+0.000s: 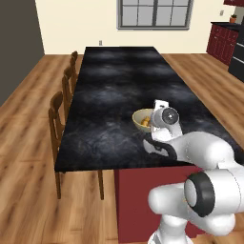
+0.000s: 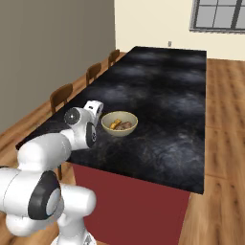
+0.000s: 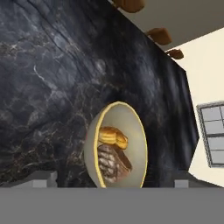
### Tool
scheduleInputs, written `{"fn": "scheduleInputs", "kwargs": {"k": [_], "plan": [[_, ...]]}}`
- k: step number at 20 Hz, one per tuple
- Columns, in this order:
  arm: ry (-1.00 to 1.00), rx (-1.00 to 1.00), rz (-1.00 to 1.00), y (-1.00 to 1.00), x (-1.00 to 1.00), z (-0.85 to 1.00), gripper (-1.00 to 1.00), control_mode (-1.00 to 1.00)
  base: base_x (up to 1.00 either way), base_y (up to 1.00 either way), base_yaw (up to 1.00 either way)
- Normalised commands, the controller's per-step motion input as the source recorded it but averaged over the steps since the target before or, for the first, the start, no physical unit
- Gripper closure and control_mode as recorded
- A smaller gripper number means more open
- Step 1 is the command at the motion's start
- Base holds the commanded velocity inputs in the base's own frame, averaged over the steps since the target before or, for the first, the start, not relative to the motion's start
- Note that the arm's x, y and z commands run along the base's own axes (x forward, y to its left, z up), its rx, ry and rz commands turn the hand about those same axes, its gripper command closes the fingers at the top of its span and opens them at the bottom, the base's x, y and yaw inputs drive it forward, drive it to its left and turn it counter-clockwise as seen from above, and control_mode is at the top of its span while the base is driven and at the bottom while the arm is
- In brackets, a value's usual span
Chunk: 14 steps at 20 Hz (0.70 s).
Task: Pick up the heated bread from the toaster oven and place it in the bowl. Then move the bread bowl to the dining counter.
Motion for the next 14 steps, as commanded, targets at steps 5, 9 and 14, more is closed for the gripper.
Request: {"fn": "scheduleInputs", "kwargs": {"k": [5,9,14], "plan": [[-0.66,-0.1,0.0,0.0,-1.0,0.85,-1.0,-1.0,0.0,0.0,0.0],[-0.83,-0.1,0.0,0.0,-1.0,0.26,-1.0,-1.0,0.0,0.0,0.0],[-0.46,-0.1,-0.03,0.03,-0.62,0.05,-1.0,-1.0,0.0,0.0,0.0]]}}
